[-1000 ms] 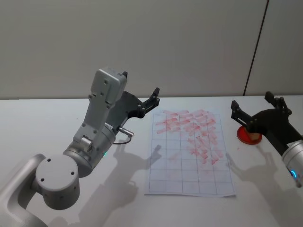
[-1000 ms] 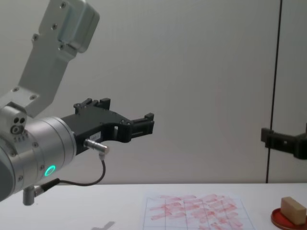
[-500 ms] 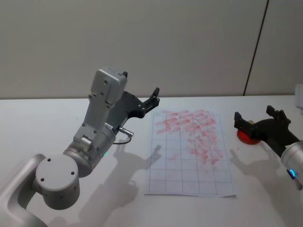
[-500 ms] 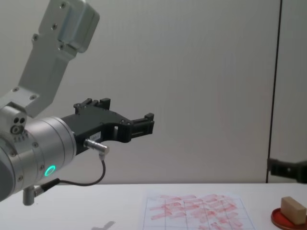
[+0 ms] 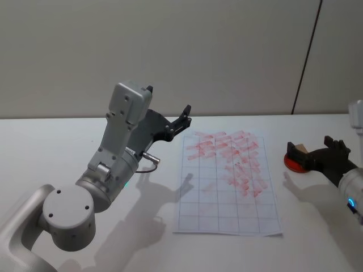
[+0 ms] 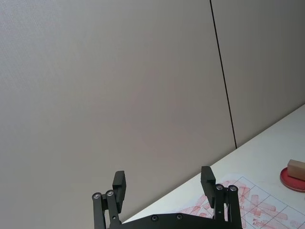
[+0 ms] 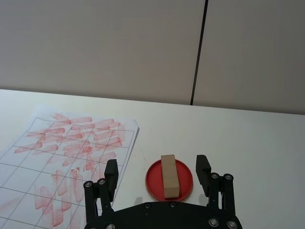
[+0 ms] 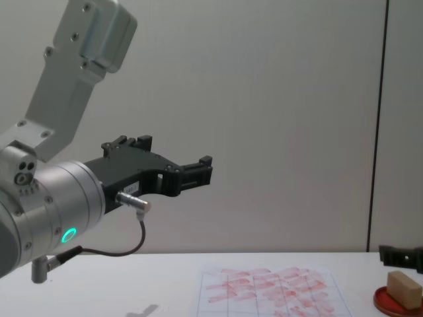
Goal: Use the one hand to pick up the stamp and affix it onto the A4 paper.
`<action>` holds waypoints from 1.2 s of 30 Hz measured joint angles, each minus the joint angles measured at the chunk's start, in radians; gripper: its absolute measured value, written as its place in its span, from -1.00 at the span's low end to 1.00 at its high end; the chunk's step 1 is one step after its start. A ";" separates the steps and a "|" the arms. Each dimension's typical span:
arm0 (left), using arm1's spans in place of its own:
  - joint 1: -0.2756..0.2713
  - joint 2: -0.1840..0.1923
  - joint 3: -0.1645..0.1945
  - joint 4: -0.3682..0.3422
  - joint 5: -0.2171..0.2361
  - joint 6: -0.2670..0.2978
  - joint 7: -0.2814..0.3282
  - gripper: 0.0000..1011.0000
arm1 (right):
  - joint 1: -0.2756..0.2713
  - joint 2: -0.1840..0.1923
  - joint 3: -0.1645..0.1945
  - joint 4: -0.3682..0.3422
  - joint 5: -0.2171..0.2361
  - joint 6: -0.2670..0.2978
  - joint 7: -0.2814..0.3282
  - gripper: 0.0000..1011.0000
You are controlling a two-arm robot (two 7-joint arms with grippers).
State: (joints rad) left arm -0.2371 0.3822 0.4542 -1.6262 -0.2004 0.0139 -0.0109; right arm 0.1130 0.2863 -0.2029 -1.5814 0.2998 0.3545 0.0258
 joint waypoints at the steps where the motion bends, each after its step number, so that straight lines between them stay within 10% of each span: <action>1: 0.000 0.000 0.000 0.000 0.000 0.000 0.000 0.98 | 0.004 -0.001 0.000 0.006 -0.001 0.002 0.001 0.98; 21: 0.000 0.000 0.000 0.000 0.000 0.000 0.000 0.98 | 0.083 -0.032 -0.004 0.137 -0.039 0.039 0.032 0.98; 36: 0.000 0.000 0.000 0.000 0.000 0.000 0.000 0.98 | 0.124 -0.050 -0.009 0.204 -0.065 0.056 0.037 0.22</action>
State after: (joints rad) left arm -0.2372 0.3821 0.4542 -1.6262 -0.2004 0.0139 -0.0109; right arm 0.2368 0.2360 -0.2119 -1.3779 0.2350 0.4104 0.0627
